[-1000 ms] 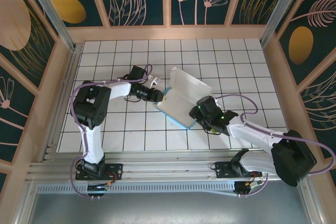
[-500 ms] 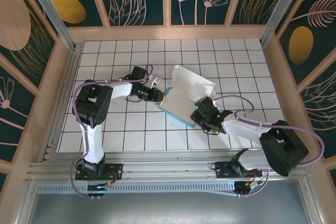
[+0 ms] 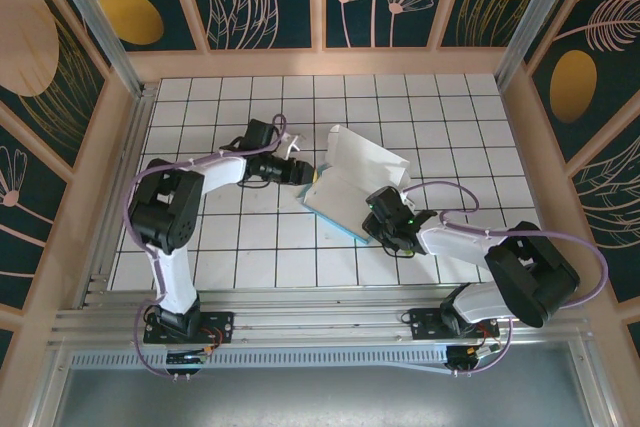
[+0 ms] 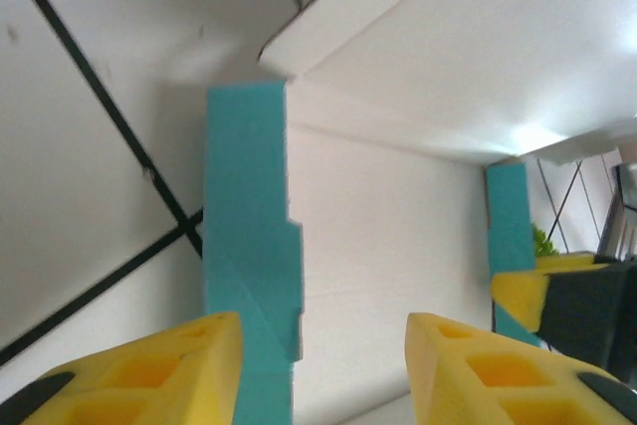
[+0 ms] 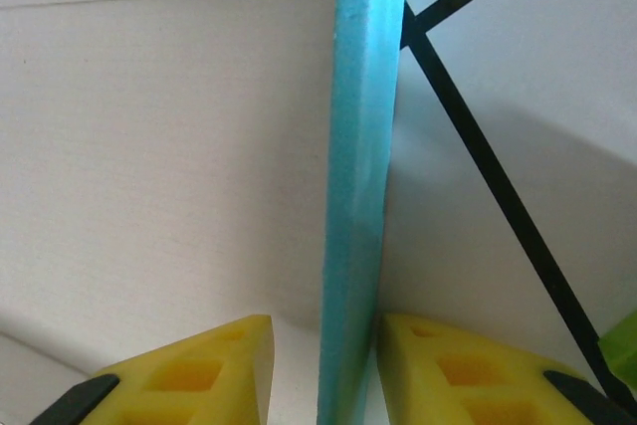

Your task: Fold the paper box

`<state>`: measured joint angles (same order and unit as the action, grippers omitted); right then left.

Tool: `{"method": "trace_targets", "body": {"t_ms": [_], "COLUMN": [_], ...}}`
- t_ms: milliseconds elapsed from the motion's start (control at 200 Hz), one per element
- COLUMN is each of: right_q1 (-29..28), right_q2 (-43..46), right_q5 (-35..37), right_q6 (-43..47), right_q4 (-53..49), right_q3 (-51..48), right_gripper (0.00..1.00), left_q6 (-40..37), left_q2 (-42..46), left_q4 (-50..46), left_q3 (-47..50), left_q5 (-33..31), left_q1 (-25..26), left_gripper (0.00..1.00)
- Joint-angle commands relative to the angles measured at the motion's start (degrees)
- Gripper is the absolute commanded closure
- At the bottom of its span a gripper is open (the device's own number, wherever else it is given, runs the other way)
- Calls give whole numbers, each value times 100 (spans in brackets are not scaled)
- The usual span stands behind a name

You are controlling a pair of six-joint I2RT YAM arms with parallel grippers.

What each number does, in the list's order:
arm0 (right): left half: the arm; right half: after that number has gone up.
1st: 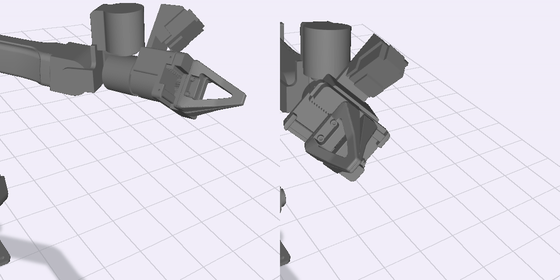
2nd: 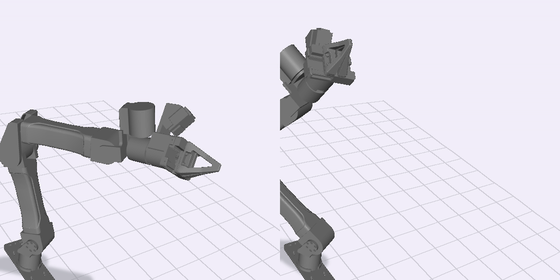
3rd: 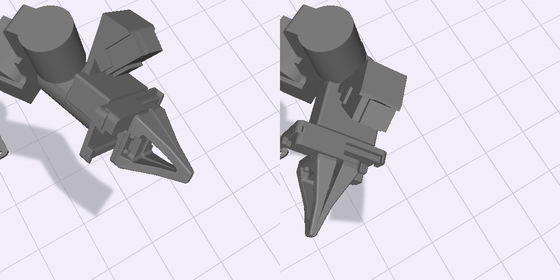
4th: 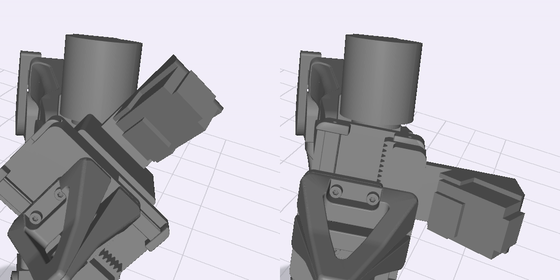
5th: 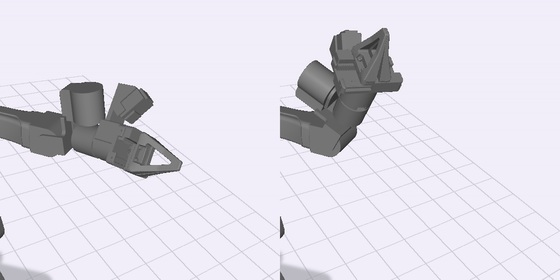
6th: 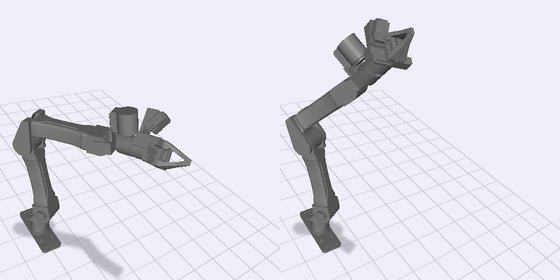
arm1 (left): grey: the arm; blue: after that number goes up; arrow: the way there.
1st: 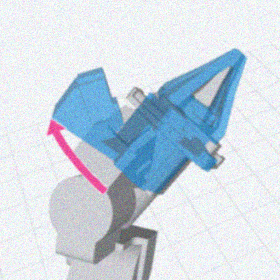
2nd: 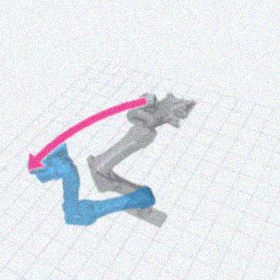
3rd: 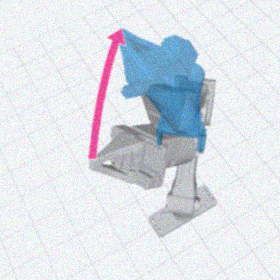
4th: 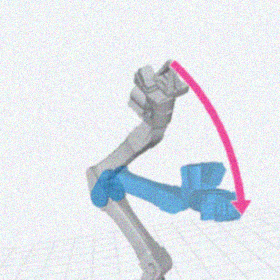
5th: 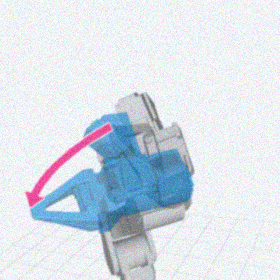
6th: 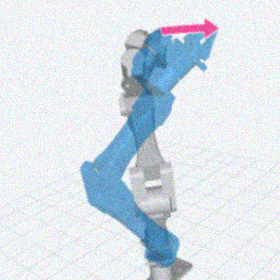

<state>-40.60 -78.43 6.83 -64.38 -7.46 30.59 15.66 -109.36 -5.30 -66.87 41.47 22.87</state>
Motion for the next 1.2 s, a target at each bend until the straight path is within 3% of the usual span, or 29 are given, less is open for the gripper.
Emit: {"method": "trace_targets", "body": {"t_ms": [0, 185, 270, 611, 1066, 1196], "right_q1": [-36, -31, -36, -40, -45, -60], "right_q2": [-198, -204, -202, -251, -288, -326], "right_q5": [298, 301, 297, 231, 178, 161], "right_q6": [135, 206, 241, 237, 236, 240], "right_q4": [-71, -111, -124, -49, 30, 19], "right_q3": [22, 68, 102, 95, 103, 102], "right_gripper": [65, 65, 65, 65, 66, 65], "left_q6": [69, -149, -295, -386, -89, 7], "left_q2": [373, 13, -246, -830, -1118, -1001], "left_q4": [100, -692, -1036, -928, -569, -419], "left_q3": [-59, -402, -594, -722, -543, -458], "left_q5": [-524, -1833, -2005, -107, 592, 612], "left_q1": [-75, -230, -238, -128, -81, -80], "left_gripper": [49, 55, 59, 65, 76, 64]}}
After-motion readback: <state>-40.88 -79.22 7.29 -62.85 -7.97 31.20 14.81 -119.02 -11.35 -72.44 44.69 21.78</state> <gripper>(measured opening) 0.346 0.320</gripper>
